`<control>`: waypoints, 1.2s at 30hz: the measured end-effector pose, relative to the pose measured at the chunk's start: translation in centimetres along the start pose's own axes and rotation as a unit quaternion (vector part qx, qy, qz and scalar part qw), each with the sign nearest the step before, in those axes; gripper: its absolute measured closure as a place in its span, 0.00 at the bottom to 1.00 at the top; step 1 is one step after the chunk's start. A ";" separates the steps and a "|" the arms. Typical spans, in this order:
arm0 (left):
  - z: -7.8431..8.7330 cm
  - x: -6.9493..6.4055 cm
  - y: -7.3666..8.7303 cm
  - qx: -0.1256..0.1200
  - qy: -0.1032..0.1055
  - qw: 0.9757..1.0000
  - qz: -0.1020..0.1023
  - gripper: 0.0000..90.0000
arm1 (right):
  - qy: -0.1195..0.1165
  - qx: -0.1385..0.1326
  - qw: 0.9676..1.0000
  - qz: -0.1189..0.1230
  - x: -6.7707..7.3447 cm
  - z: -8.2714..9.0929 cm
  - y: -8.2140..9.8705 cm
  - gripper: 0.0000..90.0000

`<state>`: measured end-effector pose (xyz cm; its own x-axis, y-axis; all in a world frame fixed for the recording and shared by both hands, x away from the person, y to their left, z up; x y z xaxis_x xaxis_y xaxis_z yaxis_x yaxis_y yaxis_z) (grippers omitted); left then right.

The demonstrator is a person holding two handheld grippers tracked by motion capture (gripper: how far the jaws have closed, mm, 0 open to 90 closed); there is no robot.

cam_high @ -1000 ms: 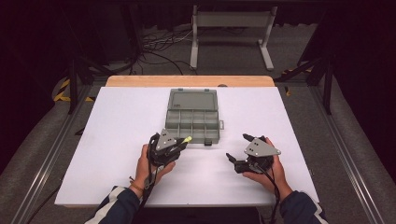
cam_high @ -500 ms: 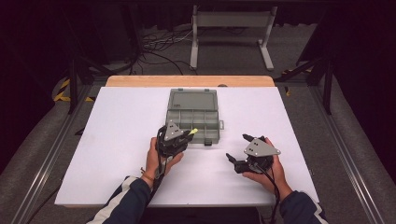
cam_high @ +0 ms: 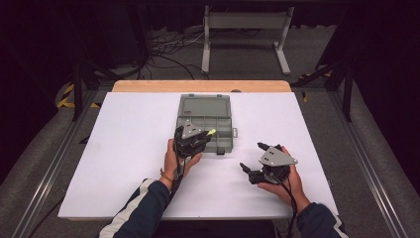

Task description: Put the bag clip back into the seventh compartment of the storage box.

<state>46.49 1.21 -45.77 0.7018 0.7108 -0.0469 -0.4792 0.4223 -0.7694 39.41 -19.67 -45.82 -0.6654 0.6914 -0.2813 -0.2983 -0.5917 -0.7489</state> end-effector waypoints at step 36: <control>-2.6 0.7 0.6 0.033 -0.004 0.999 0.009 0.85 | -0.005 0.004 1.000 0.009 0.1 -0.1 0.1 0.14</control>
<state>48.04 0.46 -47.91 0.6891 0.7226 -0.0555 -0.5257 0.4457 -0.7246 39.38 -19.65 -45.98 -0.6773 0.6767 -0.2885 -0.2924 -0.6075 -0.7385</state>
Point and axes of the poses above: each handheld gripper's, and its own axes: z roughly backward along the jaws, y roughly out of its underside, x roughly to its left, the point moved 6 cm from there along -z, roughly forward along the jaws, and after that the axes turned 11 degrees about x, right-handed, at the moved point
